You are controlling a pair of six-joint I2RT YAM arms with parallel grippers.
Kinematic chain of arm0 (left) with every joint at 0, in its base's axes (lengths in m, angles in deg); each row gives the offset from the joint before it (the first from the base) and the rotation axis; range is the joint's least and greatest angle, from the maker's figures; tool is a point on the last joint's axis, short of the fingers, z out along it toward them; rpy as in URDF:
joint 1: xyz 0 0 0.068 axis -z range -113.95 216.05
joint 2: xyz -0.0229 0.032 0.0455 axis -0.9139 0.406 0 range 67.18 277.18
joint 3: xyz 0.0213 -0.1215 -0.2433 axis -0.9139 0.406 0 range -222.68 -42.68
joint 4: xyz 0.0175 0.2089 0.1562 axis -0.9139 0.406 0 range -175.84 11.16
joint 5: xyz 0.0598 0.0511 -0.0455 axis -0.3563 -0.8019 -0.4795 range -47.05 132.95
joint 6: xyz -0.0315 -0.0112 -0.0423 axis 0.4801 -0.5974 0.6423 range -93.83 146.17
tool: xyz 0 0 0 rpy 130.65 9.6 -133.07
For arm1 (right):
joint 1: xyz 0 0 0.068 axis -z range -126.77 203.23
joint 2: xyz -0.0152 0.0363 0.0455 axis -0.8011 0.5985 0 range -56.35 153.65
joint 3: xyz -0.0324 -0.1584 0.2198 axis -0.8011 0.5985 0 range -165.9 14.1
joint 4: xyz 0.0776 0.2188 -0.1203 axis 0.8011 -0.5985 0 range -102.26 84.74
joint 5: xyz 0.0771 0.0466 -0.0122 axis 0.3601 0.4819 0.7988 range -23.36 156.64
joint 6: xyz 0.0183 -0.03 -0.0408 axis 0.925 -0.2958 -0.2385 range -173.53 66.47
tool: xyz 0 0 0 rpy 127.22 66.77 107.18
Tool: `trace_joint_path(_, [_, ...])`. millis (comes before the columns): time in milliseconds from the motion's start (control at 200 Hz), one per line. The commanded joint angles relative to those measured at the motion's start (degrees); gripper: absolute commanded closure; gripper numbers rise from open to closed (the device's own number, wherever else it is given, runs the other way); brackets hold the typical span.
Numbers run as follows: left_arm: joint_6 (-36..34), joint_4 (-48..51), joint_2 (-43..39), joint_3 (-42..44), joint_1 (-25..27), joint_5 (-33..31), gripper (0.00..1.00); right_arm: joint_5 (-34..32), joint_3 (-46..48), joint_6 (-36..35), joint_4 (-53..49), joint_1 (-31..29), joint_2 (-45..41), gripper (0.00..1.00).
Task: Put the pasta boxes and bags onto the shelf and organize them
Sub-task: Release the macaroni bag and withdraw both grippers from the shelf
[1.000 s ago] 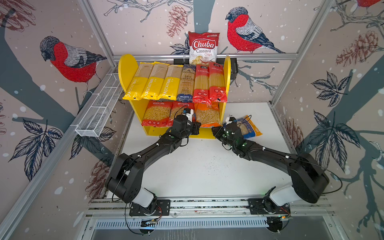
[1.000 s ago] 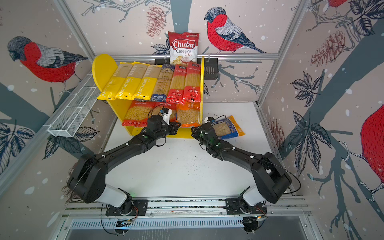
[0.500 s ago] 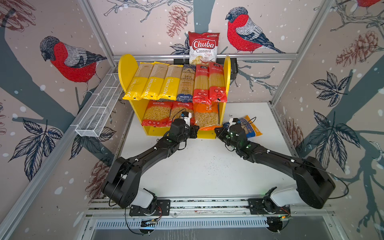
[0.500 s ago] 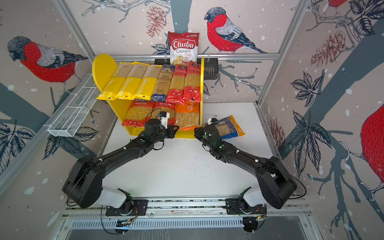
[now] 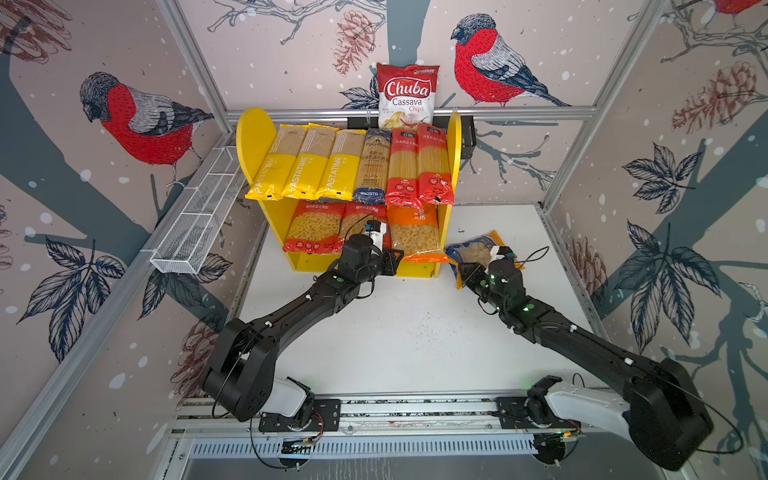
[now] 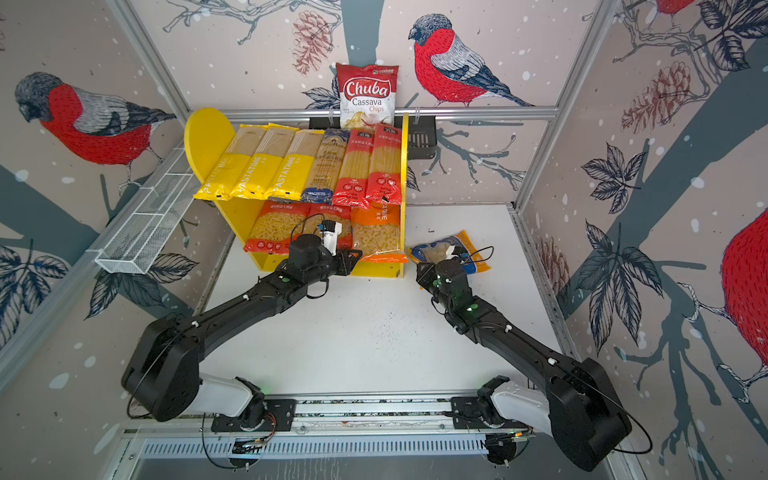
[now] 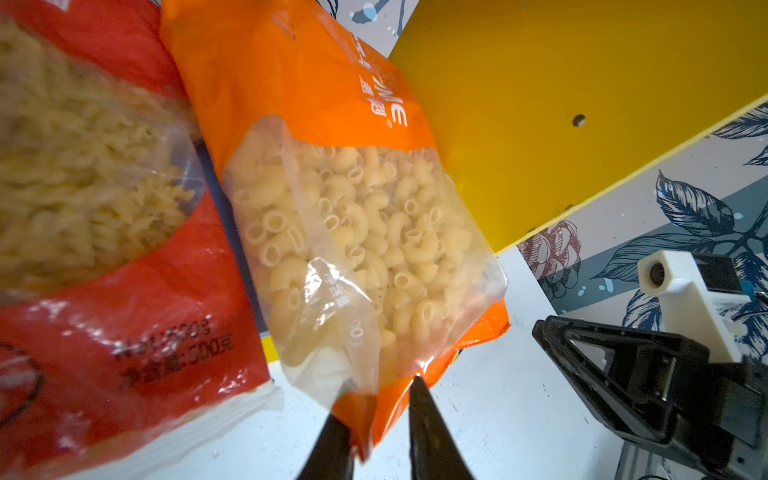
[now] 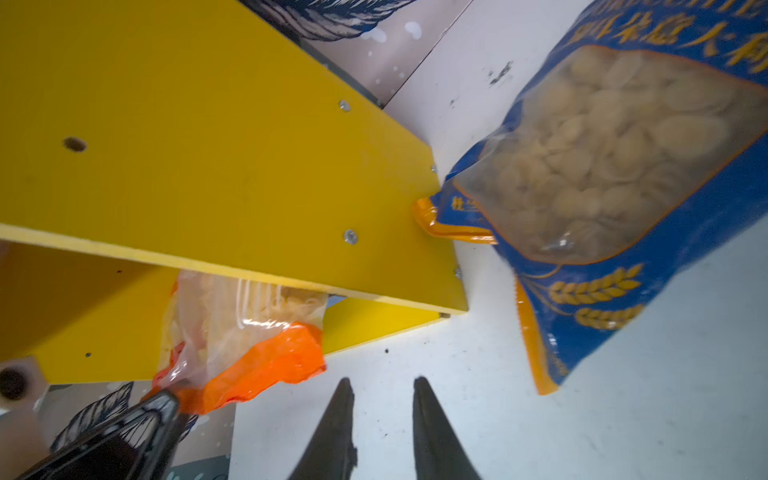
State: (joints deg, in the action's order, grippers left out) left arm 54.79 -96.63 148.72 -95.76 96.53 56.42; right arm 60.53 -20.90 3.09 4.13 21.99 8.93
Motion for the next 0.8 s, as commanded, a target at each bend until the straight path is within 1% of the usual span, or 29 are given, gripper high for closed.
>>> trace_joint_path(0, [-2.0,2.6,-1.4,-1.1,-0.4,-1.4,0.68,1.9,-0.1,-3.7,-4.4,3.7,0.1,0.67])
trace_joint_path(35, [-2.4,3.4,-2.0,-1.3,-0.5,-1.8,0.65,3.0,-0.6,-4.3,-6.1,4.7,0.6,0.65])
trace_joint_path(95, [-3.0,5.0,-3.3,-1.4,-0.4,-2.5,0.60,2.4,-0.9,-4.2,-8.3,5.5,0.6,0.60])
trace_joint_path(150, [-3.7,6.2,-4.9,-0.9,-0.4,-3.0,0.56,1.8,0.2,-3.4,-8.2,5.9,-0.2,0.53])
trace_joint_path(200, [-4.2,7.2,-6.5,-0.1,-0.3,-3.3,0.54,2.1,1.5,-2.2,-7.4,6.7,-1.0,0.47])
trace_joint_path(275, [-4.5,7.8,-9.2,2.3,0.7,-4.4,0.51,4.3,3.8,-0.3,-5.8,9.2,-1.6,0.40])
trace_joint_path(345, [-4.6,7.9,-12.0,5.3,2.8,-5.9,0.51,8.4,5.9,1.3,-3.8,12.0,-1.5,0.35])
trace_joint_path(465, [-4.0,6.3,-16.4,10.6,6.9,-8.5,0.46,12.4,8.6,3.7,0.0,14.5,-1.1,0.31])
trace_joint_path(550, [-2.6,3.7,-18.2,13.3,7.7,-8.9,0.44,12.8,8.8,4.7,1.7,14.7,-0.5,0.30])
trace_joint_path(680, [-1.9,1.9,-17.2,13.6,8.5,-8.4,0.44,14.1,9.7,7.6,5.8,14.8,1.4,0.28])
trace_joint_path(795, [-1.9,0.4,-15.4,13.6,10.0,-8.7,0.44,13.6,10.2,11.0,8.5,14.9,3.7,0.27])
